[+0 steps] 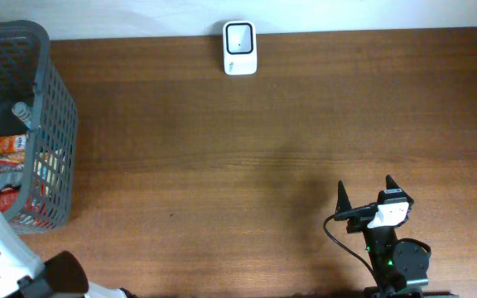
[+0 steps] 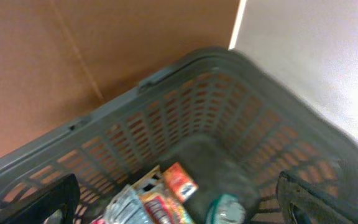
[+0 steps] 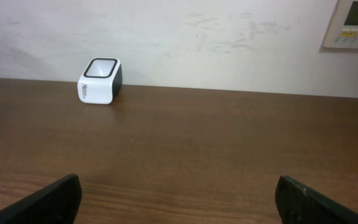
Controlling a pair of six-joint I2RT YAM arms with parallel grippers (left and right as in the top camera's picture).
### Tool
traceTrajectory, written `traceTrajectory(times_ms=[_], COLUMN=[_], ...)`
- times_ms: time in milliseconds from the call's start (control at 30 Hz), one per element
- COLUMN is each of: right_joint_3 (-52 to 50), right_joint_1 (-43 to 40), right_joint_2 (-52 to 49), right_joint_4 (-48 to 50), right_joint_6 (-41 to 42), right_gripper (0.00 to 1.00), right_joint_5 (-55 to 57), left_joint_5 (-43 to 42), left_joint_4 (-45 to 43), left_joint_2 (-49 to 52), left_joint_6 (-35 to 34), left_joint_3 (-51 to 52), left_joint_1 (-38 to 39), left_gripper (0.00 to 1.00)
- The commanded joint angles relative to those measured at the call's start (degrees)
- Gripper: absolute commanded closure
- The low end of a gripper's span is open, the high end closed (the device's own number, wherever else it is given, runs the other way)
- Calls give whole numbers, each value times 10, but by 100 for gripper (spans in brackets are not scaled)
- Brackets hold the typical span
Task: Scan the item barcode
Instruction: 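Swing the left gripper over the basket and grasp the teal Listerine bottle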
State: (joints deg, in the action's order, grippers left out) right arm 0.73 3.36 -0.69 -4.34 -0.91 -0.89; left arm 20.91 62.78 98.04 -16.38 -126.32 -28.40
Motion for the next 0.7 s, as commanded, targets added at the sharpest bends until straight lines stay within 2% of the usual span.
traceTrajectory(times_ms=[0, 267, 433, 667], right_joint_3=[-4, -4, -4, -4], right_joint_1=[-4, -4, -4, -4], right_joint_2=[4, 4, 4, 4], right_joint_4=[-2, -2, -2, -2], right_joint_6=[-2, -2, -2, -2], right_gripper=[1, 2, 2, 2], right_joint_5=[3, 3, 3, 3], left_joint_5=[-14, -49, -121, -128], left_joint_4=[16, 57, 75, 100], left_joint_2=[21, 85, 139, 193], left_joint_6=[-9, -7, -7, -3], left_joint_3=[-5, -5, -5, -5], left_joint_1=[-13, -13, -12, -12], left_gripper=[1, 1, 1, 1])
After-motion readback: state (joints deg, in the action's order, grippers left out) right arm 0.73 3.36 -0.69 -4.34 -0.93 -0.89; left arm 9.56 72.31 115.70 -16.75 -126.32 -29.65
